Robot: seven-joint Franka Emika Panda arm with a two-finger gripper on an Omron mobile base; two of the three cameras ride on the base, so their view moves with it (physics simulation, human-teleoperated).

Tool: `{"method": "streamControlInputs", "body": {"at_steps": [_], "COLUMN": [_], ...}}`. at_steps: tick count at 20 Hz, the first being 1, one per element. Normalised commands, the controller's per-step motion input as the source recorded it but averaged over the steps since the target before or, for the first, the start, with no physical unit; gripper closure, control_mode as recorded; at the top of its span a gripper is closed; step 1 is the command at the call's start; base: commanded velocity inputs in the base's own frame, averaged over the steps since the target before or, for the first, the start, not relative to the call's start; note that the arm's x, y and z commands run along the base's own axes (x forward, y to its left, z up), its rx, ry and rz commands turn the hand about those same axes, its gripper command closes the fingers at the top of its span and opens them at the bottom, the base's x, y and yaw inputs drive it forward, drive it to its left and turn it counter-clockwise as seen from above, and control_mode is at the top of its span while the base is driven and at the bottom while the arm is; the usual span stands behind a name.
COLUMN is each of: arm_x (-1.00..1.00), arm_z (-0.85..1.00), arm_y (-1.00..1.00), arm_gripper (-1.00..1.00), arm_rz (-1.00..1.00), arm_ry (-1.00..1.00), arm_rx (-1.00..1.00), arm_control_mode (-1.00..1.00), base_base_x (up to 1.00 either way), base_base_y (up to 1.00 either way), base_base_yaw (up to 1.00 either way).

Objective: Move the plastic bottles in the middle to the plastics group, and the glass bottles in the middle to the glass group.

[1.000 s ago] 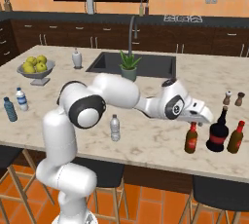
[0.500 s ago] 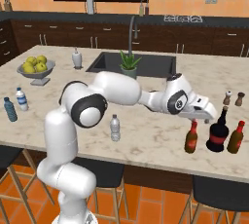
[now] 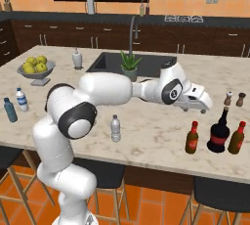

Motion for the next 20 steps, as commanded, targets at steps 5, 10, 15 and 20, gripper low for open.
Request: {"method": "streamControlInputs", "body": {"at_steps": [5,10,15,20], "arm_x": [-0.34,-0.16,-0.02,-0.11], "arm_z": [0.34,0.15,0.07,0.0], "arm_y": [0.59,0.83,0.95,0.86], "arm_gripper": [-1.0,-1.0,-1.0,-1.0], "arm_rz": [0.51,0.51,0.34,0.08], "arm_ry": [-0.02,0.05,0.07,0.0], "arm_rx": [0.04,0.02,0.03,0.13], "arm_control_mode": [-1.0,-1.0,-1.0,-1.0], "base_base_x": [0.0,0.0,0.0,0.0], "base_base_y": [0.0,0.0,0.0,0.0], "base_base_yaw": [0.0,0.0,0.0,0.0]}}
